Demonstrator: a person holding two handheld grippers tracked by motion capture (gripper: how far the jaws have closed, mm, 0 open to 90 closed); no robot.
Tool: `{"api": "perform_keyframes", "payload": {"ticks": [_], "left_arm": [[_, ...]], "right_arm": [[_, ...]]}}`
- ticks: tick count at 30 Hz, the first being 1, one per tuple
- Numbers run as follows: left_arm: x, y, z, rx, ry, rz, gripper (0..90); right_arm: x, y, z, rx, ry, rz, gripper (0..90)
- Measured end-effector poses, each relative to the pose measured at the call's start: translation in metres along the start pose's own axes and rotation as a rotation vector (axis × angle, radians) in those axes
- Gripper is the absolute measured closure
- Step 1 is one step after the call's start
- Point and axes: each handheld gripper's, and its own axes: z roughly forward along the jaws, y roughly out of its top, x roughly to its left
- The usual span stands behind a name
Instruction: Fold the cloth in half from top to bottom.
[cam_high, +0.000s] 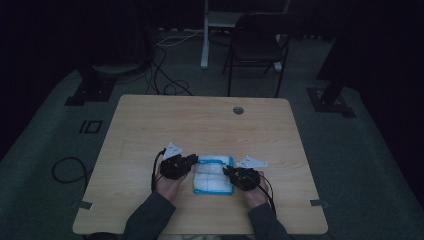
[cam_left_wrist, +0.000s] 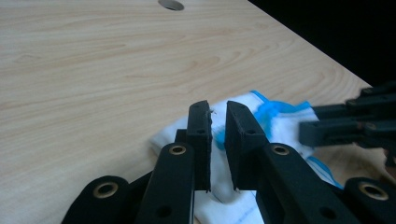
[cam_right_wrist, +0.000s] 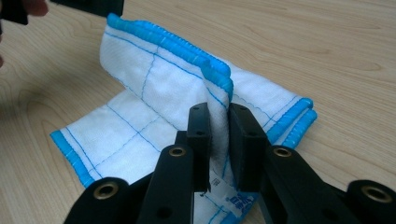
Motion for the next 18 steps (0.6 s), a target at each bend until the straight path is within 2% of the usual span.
{"api": "perform_keyframes", "payload": {"ticks": [4,8,12,15,18], "left_arm": [[0.007,0.006,0.007,0.013,0.008,-0.009,80.9],[0.009,0.009,0.016,0.037,0.017,-0.002,80.9],[0.007,0.007,0.024,0.067,0.011,0.015,80.9],[0.003,0.002,0.025,0.080,0.002,0.020,80.8],[-0.003,-0.004,0.024,0.094,-0.010,0.042,80.4]], "right_arm": [[0.000,-0.001,-0.001,-0.006,0.001,0.000,77.9],[0.000,-0.002,-0.002,-0.009,-0.005,0.004,70.4],[-0.001,-0.003,-0.004,-0.013,-0.015,0.011,63.3],[-0.002,-0.004,-0.006,-0.015,-0.018,0.017,60.8],[-0.002,-0.003,-0.008,-0.023,-0.020,0.020,58.9]]}}
